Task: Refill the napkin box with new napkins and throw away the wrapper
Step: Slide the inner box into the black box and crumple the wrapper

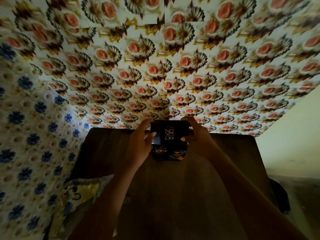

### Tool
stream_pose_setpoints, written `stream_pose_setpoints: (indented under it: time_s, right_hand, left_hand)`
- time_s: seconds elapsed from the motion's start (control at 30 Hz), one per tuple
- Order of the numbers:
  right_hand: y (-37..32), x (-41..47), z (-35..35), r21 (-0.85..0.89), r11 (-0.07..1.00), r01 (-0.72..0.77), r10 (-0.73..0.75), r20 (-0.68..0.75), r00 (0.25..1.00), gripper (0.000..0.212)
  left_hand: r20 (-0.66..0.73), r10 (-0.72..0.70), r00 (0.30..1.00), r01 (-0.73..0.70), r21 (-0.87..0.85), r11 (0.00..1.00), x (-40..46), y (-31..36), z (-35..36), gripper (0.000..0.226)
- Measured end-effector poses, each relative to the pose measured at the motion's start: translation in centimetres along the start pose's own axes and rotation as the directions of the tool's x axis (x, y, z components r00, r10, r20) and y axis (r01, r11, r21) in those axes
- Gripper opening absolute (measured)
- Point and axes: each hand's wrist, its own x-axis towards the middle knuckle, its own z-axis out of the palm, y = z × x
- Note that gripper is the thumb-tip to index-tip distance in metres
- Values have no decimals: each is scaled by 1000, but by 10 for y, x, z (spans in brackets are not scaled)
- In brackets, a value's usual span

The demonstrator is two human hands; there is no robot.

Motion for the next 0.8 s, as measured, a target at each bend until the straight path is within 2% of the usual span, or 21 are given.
stream_pose_setpoints:
  time_s: [0.1,0.23,0.43,0.63,0.73,0.8]
  right_hand:
    - [1,5,-1,-9,1000,3,-3,-8,1000,63]
    - [4,15,-1,-74,997,-17,18,16,1000,61]
    - [4,23,-8,-9,993,-114,114,92,989,62]
    - [7,26,-10,-63,985,-159,165,106,981,70]
    - [9,28,-7,-177,975,-138,162,127,979,76]
    - [7,28,-4,-264,958,-113,158,159,974,76]
  left_hand:
    - [6,-32,999,32,31,999,4,2,2,58]
    - [34,-78,996,74,101,992,14,7,6,59]
    - [84,-214,973,200,145,969,29,9,11,64]
    - [143,-298,944,272,175,946,40,8,17,63]
    - [153,-328,932,303,168,938,43,4,17,63]
    - [180,-409,895,398,95,913,44,-1,18,64]
